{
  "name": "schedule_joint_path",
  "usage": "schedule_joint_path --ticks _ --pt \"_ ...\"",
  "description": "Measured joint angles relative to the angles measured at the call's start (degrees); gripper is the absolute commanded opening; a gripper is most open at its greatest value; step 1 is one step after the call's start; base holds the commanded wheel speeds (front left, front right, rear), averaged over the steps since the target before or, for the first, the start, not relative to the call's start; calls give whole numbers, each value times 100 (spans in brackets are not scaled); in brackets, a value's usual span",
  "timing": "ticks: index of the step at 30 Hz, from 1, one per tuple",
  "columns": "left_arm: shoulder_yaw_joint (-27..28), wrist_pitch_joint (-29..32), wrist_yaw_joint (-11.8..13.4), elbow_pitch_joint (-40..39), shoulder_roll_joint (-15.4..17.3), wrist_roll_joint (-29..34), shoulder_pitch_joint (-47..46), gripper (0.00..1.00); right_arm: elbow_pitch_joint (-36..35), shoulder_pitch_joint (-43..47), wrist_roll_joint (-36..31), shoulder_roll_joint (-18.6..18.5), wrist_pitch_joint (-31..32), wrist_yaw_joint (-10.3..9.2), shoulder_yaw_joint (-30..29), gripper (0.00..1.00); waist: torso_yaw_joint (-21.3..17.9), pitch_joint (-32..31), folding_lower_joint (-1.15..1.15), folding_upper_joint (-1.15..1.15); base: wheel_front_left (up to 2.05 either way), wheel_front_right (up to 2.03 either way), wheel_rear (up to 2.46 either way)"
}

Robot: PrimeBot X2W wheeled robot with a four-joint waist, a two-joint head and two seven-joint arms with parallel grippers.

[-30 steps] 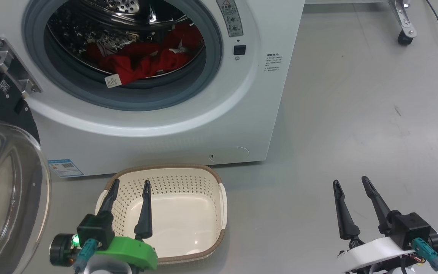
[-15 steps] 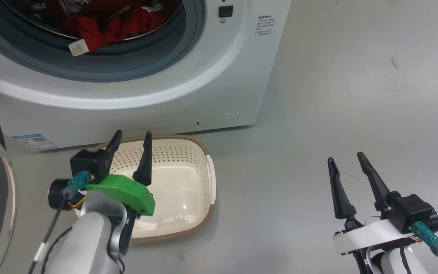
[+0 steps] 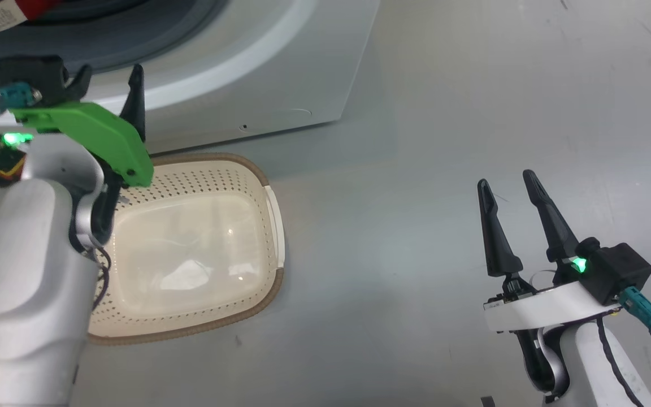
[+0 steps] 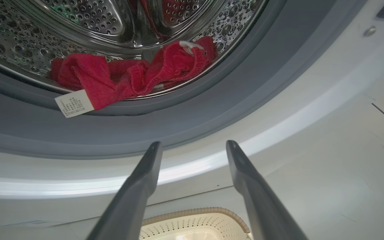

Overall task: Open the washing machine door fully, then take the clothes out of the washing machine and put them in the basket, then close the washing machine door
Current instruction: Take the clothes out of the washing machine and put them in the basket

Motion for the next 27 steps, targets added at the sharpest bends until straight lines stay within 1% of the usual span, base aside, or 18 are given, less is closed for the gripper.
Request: schedule_joint_path --ticks 7,10,16,21,27 --pt "96 611 -115 1 470 4 -941 100 -26 -414 274 -2 0 0 122 100 -276 523 0 0 0 0 0" --pt "172 826 -186 63 589 1 -1216 100 -10 -521 379 -2 0 0 189 100 -421 686 1 0 0 0 0" --pt "303 1134 -252 159 720 -156 -1671 100 34 -636 514 -2 0 0 326 100 -673 894 0 0 0 0 0" --pt "401 1434 -299 289 955 -194 -2045 100 63 -726 621 -2 0 -7 454 100 -922 1049 0 0 0 0 0" --pt "537 1660 -299 376 1013 -300 -2462 100 103 -806 780 -2 0 -15 593 100 -1171 1213 0 0 0 0 0"
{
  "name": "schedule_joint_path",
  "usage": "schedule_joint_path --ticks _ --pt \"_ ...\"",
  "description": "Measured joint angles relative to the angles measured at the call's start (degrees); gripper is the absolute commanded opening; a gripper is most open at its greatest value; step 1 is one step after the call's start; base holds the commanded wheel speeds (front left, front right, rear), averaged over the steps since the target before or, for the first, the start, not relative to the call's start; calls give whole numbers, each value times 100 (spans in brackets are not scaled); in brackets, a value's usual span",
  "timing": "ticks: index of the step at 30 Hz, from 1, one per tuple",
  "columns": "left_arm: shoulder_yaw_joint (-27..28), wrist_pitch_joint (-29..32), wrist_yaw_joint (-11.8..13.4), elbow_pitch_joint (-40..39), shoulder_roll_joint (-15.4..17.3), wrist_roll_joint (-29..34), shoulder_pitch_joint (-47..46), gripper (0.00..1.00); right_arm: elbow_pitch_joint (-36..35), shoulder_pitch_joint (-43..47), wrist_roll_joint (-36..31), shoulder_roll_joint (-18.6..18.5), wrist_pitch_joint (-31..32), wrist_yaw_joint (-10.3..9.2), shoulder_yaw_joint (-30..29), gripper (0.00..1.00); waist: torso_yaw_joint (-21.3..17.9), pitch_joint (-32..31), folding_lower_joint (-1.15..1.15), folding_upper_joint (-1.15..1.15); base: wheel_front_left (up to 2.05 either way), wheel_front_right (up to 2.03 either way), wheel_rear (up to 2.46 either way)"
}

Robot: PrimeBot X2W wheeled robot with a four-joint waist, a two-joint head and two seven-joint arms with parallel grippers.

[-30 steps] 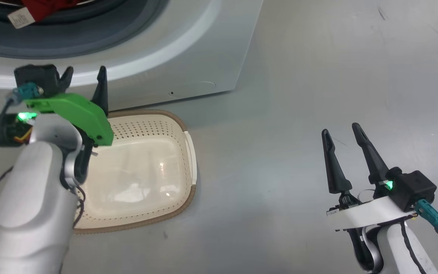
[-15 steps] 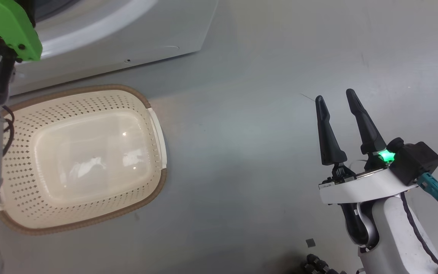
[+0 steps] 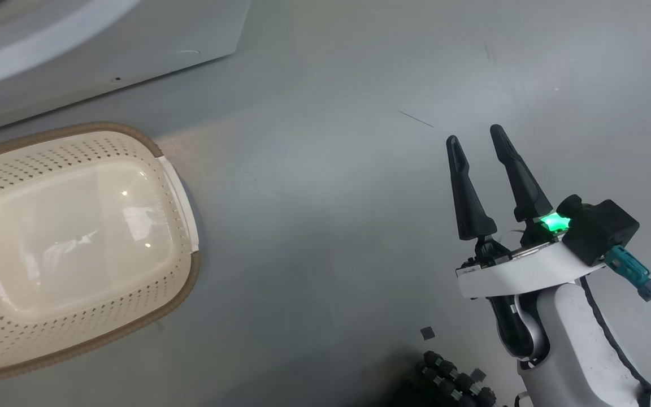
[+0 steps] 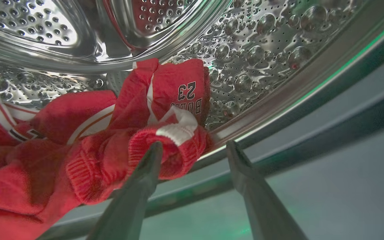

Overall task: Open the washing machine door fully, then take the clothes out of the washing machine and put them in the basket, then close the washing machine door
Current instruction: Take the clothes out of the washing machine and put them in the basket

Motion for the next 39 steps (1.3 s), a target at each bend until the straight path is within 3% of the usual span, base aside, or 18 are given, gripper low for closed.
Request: schedule_joint_path --ticks 17,18,19,20,28,39 --pt "-29 443 153 556 411 291 -590 100 16 -247 230 5 0 -93 155 100 -419 388 0 0 0 0 0" --pt "-29 445 155 586 416 311 -614 60 18 -258 230 5 0 -93 155 100 -428 397 0 0 0 0 0" --pt "-30 456 178 606 419 313 -636 35 20 -272 231 5 0 -93 154 100 -436 404 0 0 0 0 0" --pt "-34 458 201 624 421 330 -654 0 23 -293 234 5 0 -93 154 100 -442 411 0 0 0 0 0" --pt "-74 447 201 719 391 347 -710 0 41 -352 235 7 0 -103 149 100 -446 449 0 0 0 0 0" --pt "-169 -124 191 703 333 466 -724 0 79 -414 168 5 0 -149 -19 100 -267 410 0 0 0 0 0"
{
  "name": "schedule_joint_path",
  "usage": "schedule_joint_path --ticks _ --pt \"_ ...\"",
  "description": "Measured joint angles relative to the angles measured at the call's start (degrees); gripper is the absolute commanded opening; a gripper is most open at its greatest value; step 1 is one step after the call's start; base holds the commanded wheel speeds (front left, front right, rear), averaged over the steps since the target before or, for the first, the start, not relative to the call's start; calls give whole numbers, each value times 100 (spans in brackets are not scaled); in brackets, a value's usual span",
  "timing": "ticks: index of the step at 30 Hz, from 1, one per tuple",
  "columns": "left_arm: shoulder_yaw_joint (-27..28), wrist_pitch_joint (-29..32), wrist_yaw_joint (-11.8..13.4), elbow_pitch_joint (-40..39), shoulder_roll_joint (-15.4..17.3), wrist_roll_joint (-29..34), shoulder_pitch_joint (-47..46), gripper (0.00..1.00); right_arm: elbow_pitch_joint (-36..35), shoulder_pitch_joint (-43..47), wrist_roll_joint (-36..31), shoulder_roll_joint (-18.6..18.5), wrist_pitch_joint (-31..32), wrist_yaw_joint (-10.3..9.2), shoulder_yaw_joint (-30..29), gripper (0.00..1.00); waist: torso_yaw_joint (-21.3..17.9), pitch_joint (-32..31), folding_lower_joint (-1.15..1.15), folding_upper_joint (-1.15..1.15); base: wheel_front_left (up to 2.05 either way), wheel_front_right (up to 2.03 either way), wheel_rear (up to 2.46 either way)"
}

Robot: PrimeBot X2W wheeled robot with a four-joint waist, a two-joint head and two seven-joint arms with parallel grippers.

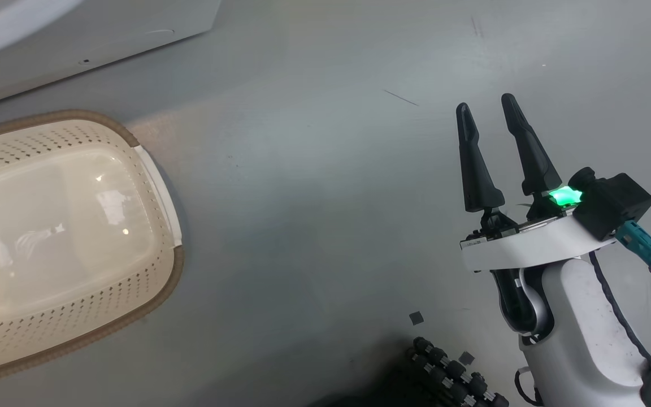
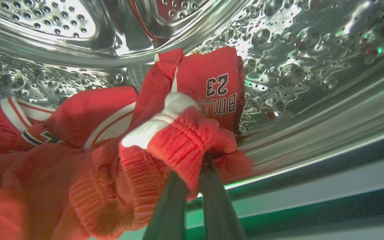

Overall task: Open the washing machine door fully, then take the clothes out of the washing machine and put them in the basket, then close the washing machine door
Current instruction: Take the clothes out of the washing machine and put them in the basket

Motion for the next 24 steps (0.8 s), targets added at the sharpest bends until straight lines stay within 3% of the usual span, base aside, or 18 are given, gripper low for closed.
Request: schedule_joint_path --ticks 9,24 --pt "23 -679 -53 -180 -89 33 249 0 26 -13 -169 -2 0 4 -88 100 232 -92 0 0 0 0 0" --pt "118 -2413 -40 -797 -745 31 1458 0 155 15 -576 -7 0 63 -277 100 629 -523 0 0 0 0 0"
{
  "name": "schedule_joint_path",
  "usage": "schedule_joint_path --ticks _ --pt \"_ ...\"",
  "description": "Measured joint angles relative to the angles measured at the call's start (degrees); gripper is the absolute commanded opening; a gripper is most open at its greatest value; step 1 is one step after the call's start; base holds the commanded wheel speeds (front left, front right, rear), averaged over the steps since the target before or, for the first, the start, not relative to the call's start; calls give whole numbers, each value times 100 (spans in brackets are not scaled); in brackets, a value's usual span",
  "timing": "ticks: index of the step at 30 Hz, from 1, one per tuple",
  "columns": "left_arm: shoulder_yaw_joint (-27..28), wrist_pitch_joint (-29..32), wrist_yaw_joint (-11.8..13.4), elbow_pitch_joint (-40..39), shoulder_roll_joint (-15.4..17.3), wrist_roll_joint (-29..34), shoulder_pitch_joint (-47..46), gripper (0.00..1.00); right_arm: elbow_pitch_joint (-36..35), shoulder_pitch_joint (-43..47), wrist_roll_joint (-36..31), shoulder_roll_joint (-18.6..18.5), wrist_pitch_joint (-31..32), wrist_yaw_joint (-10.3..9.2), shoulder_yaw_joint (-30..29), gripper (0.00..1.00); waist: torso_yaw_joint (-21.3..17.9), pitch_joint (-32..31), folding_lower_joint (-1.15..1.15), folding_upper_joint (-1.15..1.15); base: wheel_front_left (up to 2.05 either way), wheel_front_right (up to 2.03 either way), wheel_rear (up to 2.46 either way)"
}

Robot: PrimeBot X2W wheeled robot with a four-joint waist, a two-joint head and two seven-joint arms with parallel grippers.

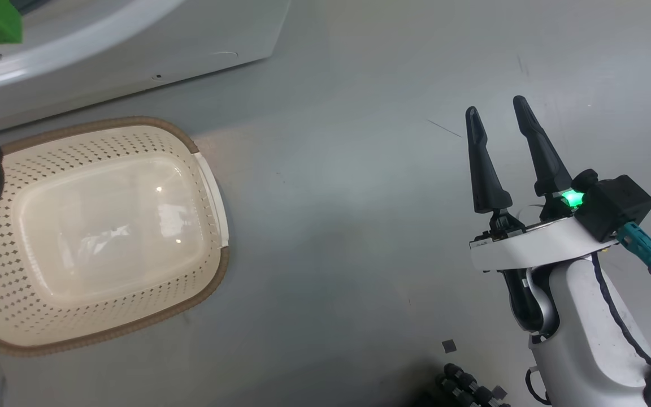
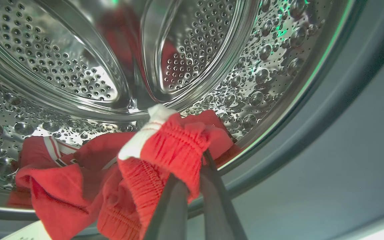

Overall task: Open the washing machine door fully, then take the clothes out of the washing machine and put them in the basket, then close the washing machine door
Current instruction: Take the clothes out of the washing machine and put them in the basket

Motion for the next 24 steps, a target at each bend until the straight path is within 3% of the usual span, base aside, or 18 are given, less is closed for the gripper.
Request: schedule_joint_path --ticks 13,24 --pt "-47 -1180 159 -564 -446 2 1133 0 162 371 -332 -7 0 63 -79 100 409 -689 0 0 0 0 0" --pt "-98 -1672 282 -1198 -531 82 1613 0 188 688 -392 -14 0 119 -96 100 746 -1253 0 0 0 0 0"
